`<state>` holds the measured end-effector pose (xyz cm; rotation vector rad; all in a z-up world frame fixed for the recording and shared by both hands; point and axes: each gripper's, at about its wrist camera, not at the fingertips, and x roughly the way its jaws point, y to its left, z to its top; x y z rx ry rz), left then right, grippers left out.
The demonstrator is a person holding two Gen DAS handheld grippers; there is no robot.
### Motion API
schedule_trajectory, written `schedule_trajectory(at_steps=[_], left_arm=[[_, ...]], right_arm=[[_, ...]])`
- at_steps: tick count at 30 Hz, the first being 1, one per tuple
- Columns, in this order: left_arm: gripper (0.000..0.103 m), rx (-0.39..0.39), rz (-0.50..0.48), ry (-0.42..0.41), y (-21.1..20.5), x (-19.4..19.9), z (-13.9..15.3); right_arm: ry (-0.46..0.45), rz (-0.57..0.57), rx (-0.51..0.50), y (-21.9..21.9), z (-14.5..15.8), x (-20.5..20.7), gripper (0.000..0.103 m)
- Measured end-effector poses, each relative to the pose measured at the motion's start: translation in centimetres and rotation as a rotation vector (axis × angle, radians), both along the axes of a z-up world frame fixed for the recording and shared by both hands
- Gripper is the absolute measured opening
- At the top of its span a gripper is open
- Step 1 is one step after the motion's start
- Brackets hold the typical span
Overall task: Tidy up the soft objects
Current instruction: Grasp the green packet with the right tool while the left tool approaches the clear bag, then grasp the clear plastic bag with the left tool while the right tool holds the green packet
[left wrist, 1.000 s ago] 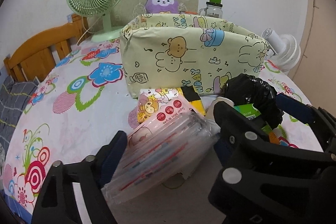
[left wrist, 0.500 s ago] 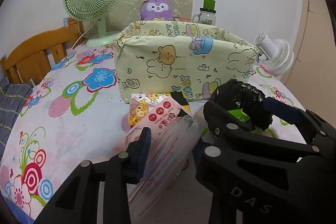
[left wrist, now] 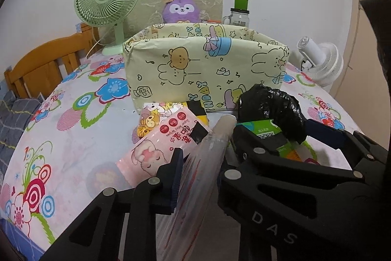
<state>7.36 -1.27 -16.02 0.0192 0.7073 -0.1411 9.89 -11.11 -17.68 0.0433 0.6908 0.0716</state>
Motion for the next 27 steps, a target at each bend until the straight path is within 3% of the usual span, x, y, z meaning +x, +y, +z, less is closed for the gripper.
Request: schedule_trajectory(at_steps=[7, 10, 12, 14, 27], left_arm=[[0.025, 0.014, 0.006, -0.002, -0.2, 0.2, -0.5], [0.025, 0.033, -0.002, -0.008, -0.5, 0.0, -0.7], [0.025, 0.042, -0.001, -0.011, -0.8, -0.1, -0.7], [0.025, 0.052, -0.001, -0.012, -0.9, -0.2, -0.6], [0.019, 0.040, 0.001, -0.048, -1.1, -1.2, 1.1]], right_arm=[[0.042, 0.003, 0.059, -0.5, -1.0, 0.8, 0.091], [0.051, -0.007, 0.054, -0.6, -1.3, 0.7, 0.072], [0.062, 0.009, 0.071, -0.6, -1.4, 0.7, 0.067], [0.062, 0.027, 0.075, -0.4, -1.3, 0.5, 0.055], [-0.003, 0.017, 0.063, -0.3, 0.9, -1.2, 0.047]])
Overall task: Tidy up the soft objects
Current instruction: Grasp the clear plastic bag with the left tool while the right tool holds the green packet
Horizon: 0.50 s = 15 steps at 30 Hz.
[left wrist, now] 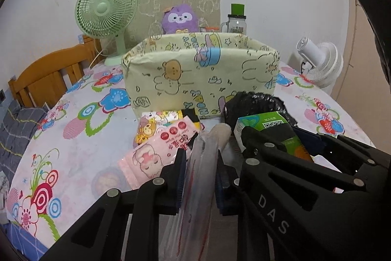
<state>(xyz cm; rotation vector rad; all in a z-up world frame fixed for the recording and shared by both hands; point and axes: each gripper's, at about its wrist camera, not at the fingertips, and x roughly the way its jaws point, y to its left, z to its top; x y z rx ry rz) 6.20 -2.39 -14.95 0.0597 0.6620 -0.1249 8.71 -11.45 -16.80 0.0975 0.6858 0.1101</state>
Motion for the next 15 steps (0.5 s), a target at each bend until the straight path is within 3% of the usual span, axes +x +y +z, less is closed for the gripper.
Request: schedule_trajectory(at_steps=[15], left_arm=[[0.019, -0.075, -0.025, -0.040, 0.0, -0.5, 4.3]], right_arm=[[-0.082, -0.025, 0.003, -0.4, 5.0, -1.5, 0.045]])
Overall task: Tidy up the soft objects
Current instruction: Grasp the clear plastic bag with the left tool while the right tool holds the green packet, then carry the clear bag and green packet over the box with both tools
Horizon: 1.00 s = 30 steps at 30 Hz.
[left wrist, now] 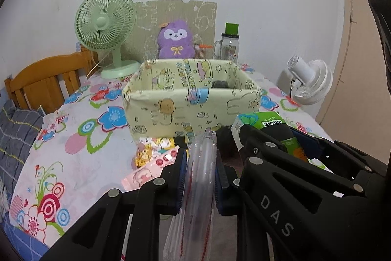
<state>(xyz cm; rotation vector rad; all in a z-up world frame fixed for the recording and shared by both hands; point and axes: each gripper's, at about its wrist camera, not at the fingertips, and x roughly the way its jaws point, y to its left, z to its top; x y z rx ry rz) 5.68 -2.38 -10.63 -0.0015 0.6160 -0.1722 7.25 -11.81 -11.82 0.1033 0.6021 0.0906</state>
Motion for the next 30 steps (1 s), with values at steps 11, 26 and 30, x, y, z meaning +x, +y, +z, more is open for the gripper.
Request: schedule_trajectory(at_steps=[11, 26, 30], left_arm=[[0.019, -0.005, -0.020, -0.039, -0.2, -0.3, 3.4], [0.019, 0.018, -0.011, -0.110, -0.3, -0.6, 7.8], [0.019, 0.019, -0.012, -0.113, -0.5, -0.4, 8.5]], right_arm=[[-0.043, 0.003, 0.003, -0.3, 3.6, -0.5, 0.045], [-0.108, 0.031, -0.021, 0.0, 8.4, -1.0, 0.045], [-0.115, 0.037, -0.014, -0.2, 9.1, -0.9, 0.045]])
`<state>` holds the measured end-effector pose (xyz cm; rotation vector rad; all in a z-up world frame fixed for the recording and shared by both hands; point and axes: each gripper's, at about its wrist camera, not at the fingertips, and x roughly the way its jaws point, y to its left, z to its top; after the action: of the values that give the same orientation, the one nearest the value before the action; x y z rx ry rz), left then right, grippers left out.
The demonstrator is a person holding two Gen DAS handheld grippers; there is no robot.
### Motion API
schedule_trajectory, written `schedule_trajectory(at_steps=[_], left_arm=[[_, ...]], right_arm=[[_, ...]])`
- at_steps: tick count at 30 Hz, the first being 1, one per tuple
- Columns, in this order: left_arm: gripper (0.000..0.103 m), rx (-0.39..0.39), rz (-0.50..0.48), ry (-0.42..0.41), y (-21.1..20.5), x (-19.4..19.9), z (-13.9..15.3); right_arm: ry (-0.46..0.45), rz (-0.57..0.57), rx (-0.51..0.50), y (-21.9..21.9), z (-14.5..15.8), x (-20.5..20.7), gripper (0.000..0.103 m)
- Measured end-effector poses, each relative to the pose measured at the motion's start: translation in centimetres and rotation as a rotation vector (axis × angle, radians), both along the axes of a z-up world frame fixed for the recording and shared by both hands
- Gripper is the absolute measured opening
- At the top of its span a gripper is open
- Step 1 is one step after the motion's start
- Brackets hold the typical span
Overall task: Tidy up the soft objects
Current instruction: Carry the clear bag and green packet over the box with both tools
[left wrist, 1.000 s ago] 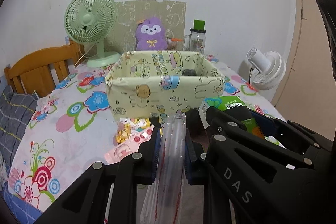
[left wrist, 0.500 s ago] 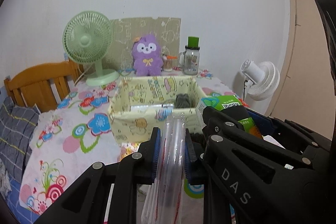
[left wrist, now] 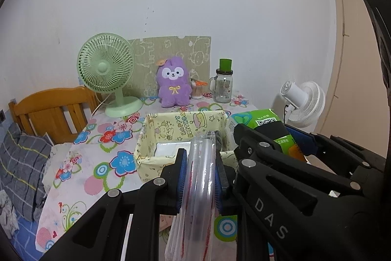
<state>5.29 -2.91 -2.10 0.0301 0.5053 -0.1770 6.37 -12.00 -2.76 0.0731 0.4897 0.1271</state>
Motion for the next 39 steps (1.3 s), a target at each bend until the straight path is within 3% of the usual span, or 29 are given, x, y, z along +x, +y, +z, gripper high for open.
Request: schedule_trajectory(at_steps=[18, 39], left_arm=[[0.019, -0.005, -0.026, 0.008, 0.0, 3.8, 1.6], [0.019, -0.005, -0.039, 0.066, 0.6, 11.4, 0.1]], right_arm=[[-0.004, -0.003, 0.001, 0.2, 1.7, 3.9, 0.045], [0.047, -0.008, -0.006, 0.8, 0.6, 11.9, 0.045]])
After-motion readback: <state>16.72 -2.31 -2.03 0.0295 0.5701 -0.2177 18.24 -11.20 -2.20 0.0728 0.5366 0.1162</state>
